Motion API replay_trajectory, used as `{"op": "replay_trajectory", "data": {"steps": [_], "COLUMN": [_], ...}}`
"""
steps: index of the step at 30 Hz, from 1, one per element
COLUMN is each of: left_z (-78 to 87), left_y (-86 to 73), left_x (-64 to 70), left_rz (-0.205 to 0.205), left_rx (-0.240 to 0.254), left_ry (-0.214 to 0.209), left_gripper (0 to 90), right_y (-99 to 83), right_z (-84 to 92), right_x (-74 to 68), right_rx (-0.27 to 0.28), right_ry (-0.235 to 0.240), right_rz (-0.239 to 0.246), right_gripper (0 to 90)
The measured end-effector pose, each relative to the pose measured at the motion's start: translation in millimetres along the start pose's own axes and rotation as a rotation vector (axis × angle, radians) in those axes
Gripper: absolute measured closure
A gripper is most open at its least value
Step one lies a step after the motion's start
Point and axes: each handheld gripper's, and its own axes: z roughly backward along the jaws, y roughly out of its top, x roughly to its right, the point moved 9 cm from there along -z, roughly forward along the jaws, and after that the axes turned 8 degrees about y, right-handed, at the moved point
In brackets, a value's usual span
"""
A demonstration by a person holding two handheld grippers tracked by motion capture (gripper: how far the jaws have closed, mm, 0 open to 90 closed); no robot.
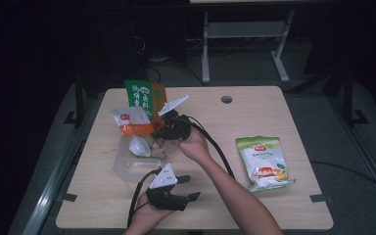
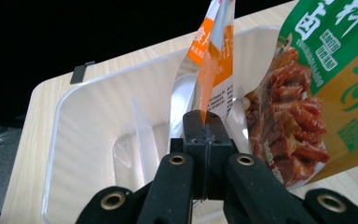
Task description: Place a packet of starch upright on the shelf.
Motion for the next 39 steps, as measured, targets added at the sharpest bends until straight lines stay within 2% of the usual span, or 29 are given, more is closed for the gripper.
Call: {"op": "replay_trajectory", "data": {"steps": [1,4,5,9,12,20,26,27,28,29,30,33,36,39], "left_z": [0.0,-0.1,-0.1,-0.7,-1.3,-2.6,-2.8,-2.8,-2.9,-2.8,-2.6,-2.4,-3.0,-2.9], "left_y": [0.0,0.3,0.4,0.7,1.3,1.0,0.6,0.5,0.6,0.6,0.7,1.2,0.3,0.3], "left_x": [0.4,0.8,0.9,1.2,2.0,4.0,5.1,5.4,5.5,5.6,5.7,5.3,5.3,4.5], "left_rz": [0.002,0.004,0.004,0.004,0.0,-0.005,-0.004,-0.006,-0.009,-0.009,-0.01,-0.01,-0.007,-0.009], "left_rx": [0.0,0.002,0.002,0.001,0.005,0.003,-0.003,-0.004,-0.004,-0.004,-0.003,0.001,-0.007,-0.007], "left_ry": [-0.001,-0.001,-0.001,-0.003,-0.004,-0.01,-0.013,-0.013,-0.014,-0.014,-0.014,-0.013,-0.014,-0.01], "left_gripper": [36.4,36.4,36.4,36.4,36.4,36.4,36.4,36.5,36.5,36.5,36.5,36.5,36.5,36.4], "right_y": [-1.0,-2.4,-3.3,-5.9,-10.3,-20.5,-26.4,-27.5,-30.5,-36.5,-40.9,-43.2,-45.2,-42.4], "right_z": [0.1,-0.3,-0.6,-2.6,-3.5,-7.9,-14.2,-15.8,-18.8,-22.4,-25.4,-22.9,-19.8,-17.0], "right_x": [1.0,-3.1,-3.0,-4.4,-3.1,-0.4,4.0,2.6,3.6,4.1,3.7,6.4,8.3,7.7], "right_rx": [-0.007,-0.022,-0.034,-0.066,-0.091,-0.113,-0.134,-0.141,-0.163,-0.208,-0.222,-0.163,-0.149,-0.127], "right_ry": [-0.002,0.023,0.015,0.008,0.004,0.001,-0.019,-0.015,-0.019,-0.032,-0.026,-0.013,0.005,0.009], "right_rz": [0.01,-0.004,0.014,0.031,0.027,0.015,0.015,0.007,0.019,0.029,0.031,-0.003,-0.032,-0.025], "right_gripper": [89.7,89.3,89.2,89.7,89.8,89.9,89.9,90.0,89.9,89.8,89.8,89.5,87.6,80.3]}}
